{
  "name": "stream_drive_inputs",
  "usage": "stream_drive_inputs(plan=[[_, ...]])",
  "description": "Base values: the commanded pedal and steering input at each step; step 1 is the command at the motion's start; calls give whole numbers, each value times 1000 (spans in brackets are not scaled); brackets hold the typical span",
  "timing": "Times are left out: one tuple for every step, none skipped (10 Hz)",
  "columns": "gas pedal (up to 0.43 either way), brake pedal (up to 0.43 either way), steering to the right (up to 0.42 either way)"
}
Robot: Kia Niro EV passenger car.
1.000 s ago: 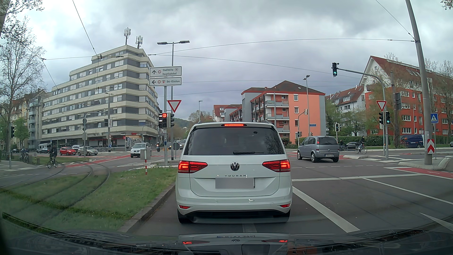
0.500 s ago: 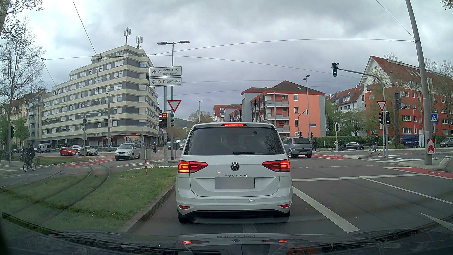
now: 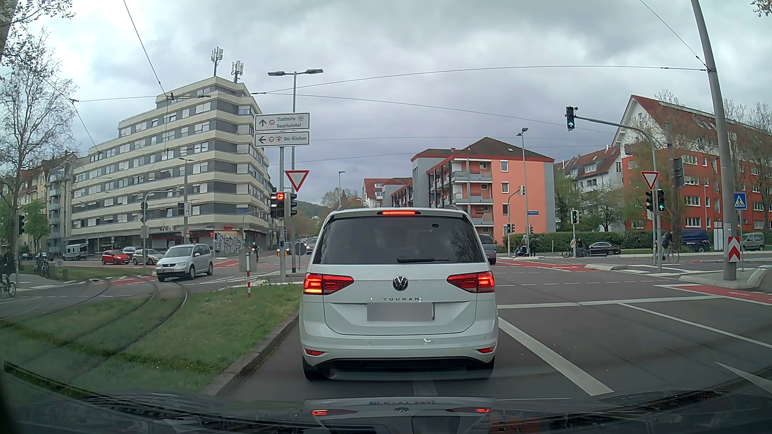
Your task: Follow the waypoints while adhering to traffic rules and regulations
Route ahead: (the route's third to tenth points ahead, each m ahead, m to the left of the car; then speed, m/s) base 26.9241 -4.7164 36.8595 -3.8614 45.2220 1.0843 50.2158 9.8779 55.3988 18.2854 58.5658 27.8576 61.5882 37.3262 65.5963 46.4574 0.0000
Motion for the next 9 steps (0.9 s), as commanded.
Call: stream_drive_inputs(plan=[[0,244,-26],[0,238,-25],[0,244,-25],[0,244,-26],[0,238,-25],[0,244,-25],[0,244,-26],[0,244,-25],[0,244,-26]])
